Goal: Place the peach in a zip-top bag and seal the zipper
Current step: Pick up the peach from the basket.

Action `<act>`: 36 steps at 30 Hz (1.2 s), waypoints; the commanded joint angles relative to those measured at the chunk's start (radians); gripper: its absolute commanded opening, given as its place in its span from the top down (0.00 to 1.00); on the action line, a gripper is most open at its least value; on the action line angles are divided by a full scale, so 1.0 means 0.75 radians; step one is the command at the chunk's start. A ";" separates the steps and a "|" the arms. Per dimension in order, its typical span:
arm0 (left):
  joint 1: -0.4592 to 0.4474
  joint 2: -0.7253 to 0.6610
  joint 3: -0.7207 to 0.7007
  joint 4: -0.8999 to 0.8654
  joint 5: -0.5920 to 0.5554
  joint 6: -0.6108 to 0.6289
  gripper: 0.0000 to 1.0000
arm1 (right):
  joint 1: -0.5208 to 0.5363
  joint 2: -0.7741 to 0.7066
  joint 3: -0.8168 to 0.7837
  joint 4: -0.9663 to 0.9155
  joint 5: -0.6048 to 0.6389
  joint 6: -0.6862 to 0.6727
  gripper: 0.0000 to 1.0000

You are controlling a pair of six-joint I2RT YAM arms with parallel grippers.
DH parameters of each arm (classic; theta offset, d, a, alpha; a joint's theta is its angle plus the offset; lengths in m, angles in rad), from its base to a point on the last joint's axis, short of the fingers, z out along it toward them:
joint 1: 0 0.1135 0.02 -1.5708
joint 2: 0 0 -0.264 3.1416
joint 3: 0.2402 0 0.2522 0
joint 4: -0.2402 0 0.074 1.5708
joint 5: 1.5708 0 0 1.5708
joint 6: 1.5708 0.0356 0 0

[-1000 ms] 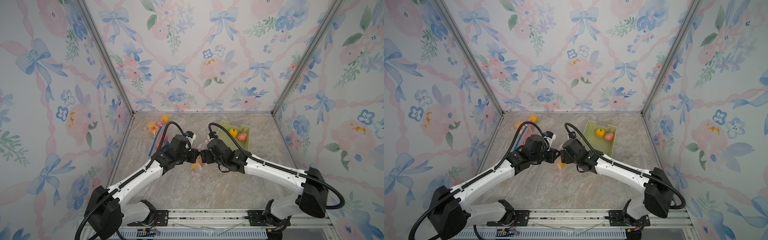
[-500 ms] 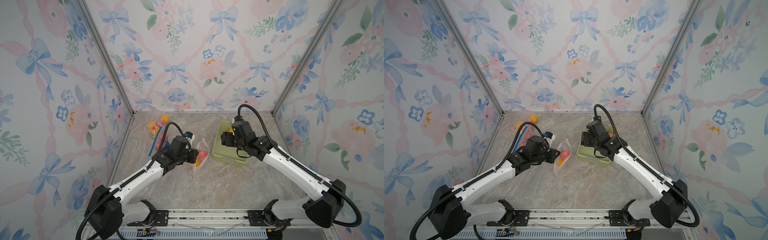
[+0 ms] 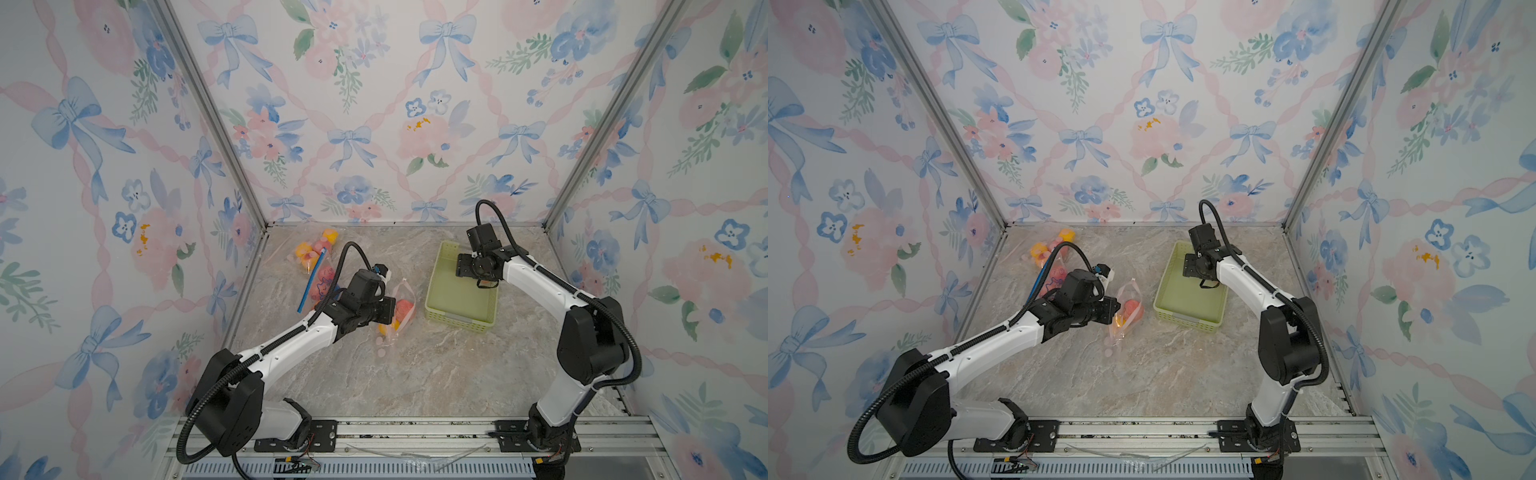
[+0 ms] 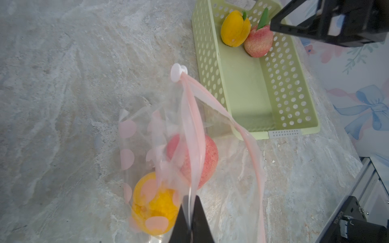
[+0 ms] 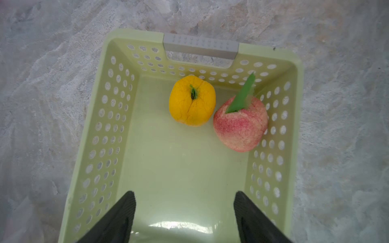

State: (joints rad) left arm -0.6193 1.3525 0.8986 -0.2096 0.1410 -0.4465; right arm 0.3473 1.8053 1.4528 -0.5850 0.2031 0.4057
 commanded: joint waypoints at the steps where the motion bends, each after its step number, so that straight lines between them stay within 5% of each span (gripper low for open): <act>1: 0.009 -0.001 0.052 0.002 0.065 0.023 1.00 | -0.022 0.108 0.106 0.028 -0.012 -0.083 0.25; 21: 0.018 -0.058 0.015 0.045 0.213 -0.026 1.00 | -0.060 0.575 0.547 -0.119 0.122 -0.179 0.21; 36: 0.020 -0.066 -0.018 0.083 0.201 -0.057 1.00 | -0.052 0.621 0.540 -0.110 0.094 -0.205 0.24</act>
State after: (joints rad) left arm -0.6121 1.3182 0.9035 -0.1738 0.2783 -0.4744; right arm 0.3111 2.2494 1.8530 -0.6518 0.2733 0.2684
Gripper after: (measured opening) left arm 0.048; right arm 0.759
